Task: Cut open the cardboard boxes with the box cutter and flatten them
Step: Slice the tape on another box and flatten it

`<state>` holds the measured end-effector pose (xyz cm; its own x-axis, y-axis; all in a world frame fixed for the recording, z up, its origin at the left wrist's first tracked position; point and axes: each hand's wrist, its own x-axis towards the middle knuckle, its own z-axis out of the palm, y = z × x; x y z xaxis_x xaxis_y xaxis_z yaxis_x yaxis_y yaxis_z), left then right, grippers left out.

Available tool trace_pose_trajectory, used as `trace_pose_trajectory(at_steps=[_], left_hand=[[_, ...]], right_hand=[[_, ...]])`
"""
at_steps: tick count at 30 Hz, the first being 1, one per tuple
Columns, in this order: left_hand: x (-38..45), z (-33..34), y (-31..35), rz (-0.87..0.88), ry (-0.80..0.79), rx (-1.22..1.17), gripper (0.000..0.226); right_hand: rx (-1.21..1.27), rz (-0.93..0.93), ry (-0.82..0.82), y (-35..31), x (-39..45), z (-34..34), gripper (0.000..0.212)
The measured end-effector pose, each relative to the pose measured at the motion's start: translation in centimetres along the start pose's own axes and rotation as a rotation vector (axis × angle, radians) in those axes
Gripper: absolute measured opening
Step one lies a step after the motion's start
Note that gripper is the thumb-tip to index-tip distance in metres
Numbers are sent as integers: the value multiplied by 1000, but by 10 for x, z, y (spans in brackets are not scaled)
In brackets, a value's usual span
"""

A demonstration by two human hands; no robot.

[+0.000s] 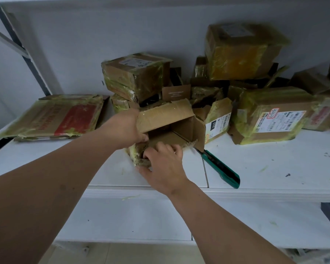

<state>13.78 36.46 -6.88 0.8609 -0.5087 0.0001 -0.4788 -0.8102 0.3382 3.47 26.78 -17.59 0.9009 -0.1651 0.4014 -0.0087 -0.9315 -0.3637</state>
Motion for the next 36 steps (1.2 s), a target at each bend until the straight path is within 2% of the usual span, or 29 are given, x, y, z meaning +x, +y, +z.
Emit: trace_pose_trajectory(at_steps=[3,6,15,17,21,23,25,26,29,31,32,34,36], left_hand=[[2,-1,-1,14,-2,8,56],[2,-2,-2,16,5,17,56],[4,-3,-9,70,45,-5,43],[4,-12,-18,44,96,3,37],[6,-23,-29,-44,24,-28,43],[6,-19,-31,-22,3,-14,50],[5,-15,-36,7,-5,20,54],[4,-13,-40,6,-3,19,56],[0,-11,-47,7,18,-35,67],[-4,-10,-48,12,18,-60,67],[-6,-10,-48,17,15,-64,66],[-10,-9,-47,30,17,-57,63],[-13,-7,-48,38,30,-54,61]], right_hand=[[48,-18,17,-2,1,5,17],[66,-27,-3,0,3,6,19],[134,-119,91,-5,-2,9,19],[120,-148,68,-4,-12,13,20],[203,-170,16,5,-22,17,11],[262,-174,-64,4,-22,11,24],[364,-109,-110,4,-25,3,36],[376,-76,-61,7,-27,1,36],[194,9,307,17,-27,-2,29],[119,142,510,23,-21,-10,39],[105,221,558,25,-17,-17,48],[81,373,482,31,-6,-29,71],[97,481,276,38,3,-37,82]])
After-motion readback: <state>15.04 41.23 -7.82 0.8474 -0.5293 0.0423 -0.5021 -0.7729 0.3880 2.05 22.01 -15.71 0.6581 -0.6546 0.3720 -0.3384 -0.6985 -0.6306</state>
